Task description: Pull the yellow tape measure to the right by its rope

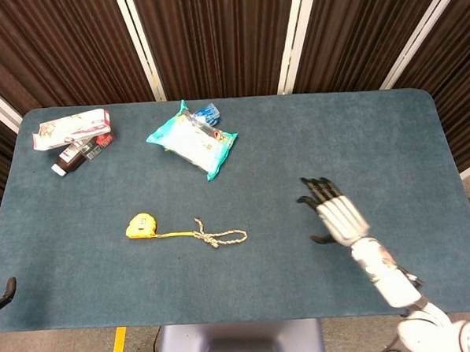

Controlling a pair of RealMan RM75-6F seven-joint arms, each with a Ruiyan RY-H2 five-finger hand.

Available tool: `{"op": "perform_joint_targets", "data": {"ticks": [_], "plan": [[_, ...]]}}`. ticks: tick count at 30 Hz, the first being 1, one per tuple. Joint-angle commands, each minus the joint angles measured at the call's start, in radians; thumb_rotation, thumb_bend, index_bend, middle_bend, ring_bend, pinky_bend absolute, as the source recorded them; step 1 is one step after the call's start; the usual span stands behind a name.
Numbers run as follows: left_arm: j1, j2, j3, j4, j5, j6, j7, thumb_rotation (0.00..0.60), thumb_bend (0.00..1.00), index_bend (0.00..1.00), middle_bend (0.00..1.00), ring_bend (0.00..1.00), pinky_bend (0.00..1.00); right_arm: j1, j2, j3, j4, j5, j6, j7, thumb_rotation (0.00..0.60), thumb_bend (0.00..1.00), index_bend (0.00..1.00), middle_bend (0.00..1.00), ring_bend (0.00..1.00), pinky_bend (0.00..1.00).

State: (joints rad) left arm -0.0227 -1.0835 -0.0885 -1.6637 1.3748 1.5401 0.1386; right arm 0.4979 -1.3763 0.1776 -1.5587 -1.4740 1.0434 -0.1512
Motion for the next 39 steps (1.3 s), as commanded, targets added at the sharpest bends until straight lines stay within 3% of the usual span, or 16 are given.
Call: {"op": "perform_joint_targets", "data": {"ticks": [1,10,15,22,28,39], "plan": [[0.002,0.004,-0.002,-0.001,-0.004,0.002,-0.006,0.600,0.41,0.08,0.00,0.00,0.14,0.071,-0.094,0.046,-0.014,0.081,-0.066,-0.088,0.600,0.24,0.39,0.04,0.00,0.00],[0.010,0.013,-0.009,-0.006,-0.011,0.011,-0.033,0.600,0.41,0.08,0.00,0.00,0.15,0.151,-0.222,0.058,0.003,0.176,-0.103,-0.168,0.600,0.33,0.41,0.04,0.01,0.00],[0.010,0.017,-0.012,-0.009,-0.019,0.006,-0.037,0.600,0.41,0.08,0.00,0.00,0.15,0.187,-0.282,0.046,0.040,0.221,-0.134,-0.194,0.600,0.48,0.43,0.04,0.01,0.00],[0.014,0.021,-0.013,-0.004,-0.019,0.008,-0.057,0.600,0.41,0.08,0.00,0.00,0.15,0.217,-0.347,0.025,0.110,0.254,-0.150,-0.212,0.600,0.47,0.44,0.04,0.01,0.00],[0.014,0.024,-0.013,-0.005,-0.016,0.007,-0.064,0.600,0.41,0.08,0.00,0.00,0.15,0.231,-0.375,0.014,0.138,0.268,-0.151,-0.218,0.600,0.39,0.44,0.04,0.01,0.00],[0.017,0.028,-0.015,-0.003,-0.016,0.011,-0.077,0.600,0.41,0.08,0.00,0.00,0.16,0.256,-0.418,0.002,0.178,0.285,-0.158,-0.226,0.600,0.38,0.52,0.04,0.01,0.00]]}}
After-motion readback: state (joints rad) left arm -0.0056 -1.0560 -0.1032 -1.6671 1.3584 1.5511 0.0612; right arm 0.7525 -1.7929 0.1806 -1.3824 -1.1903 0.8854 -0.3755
